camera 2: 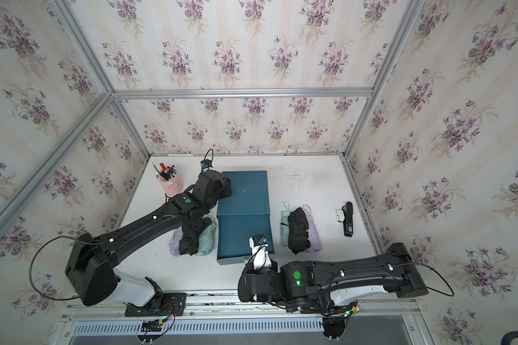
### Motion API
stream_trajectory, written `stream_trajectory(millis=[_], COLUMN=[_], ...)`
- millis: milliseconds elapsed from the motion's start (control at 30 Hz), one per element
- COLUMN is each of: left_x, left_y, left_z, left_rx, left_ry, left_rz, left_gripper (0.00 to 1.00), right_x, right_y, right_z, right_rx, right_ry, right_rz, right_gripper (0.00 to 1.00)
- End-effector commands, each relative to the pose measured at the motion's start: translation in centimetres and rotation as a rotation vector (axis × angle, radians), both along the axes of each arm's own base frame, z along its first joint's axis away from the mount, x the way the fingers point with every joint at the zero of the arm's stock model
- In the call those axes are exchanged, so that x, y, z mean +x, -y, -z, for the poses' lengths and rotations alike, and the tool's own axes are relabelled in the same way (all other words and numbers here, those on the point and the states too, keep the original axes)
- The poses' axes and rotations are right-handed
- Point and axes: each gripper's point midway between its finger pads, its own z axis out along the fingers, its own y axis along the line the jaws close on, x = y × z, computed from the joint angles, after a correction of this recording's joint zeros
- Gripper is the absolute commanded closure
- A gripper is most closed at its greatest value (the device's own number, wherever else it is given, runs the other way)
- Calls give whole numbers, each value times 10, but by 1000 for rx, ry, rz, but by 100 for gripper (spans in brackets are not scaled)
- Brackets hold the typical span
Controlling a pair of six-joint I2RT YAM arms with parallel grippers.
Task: Place the umbrella in the drawer by color
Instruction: Open the drawer in the storage box.
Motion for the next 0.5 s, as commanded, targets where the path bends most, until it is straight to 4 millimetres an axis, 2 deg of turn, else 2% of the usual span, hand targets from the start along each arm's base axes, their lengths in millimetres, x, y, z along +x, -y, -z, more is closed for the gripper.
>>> stream_trajectory(millis=[0,33,133,367,400,467], left_x=[-81,-81,-79,-77,-81,-82], left_y=[-39,-40,-43,-46,-50,-55], left_z=[86,80,61,4,-14,-33], left_rx=[261,257,265,268,250,256], left_ry=[-452,-439,-404,-329,-295,-255], left_rz=[102,101,99,106,97,73], left_gripper=[49,47,44,21,19,18], right_x=[5,6,14,35,39,49], right_y=[5,8,20,48,53,68], right_z=[-6,-8,-20,-73,-80,-92], right_rx=[-21,-32,-73,-120,-120,-119], right_ry=[22,30,69,186,196,210], right_rz=[22,28,65,155,176,235], right_gripper=[61,56,54,39,38,34])
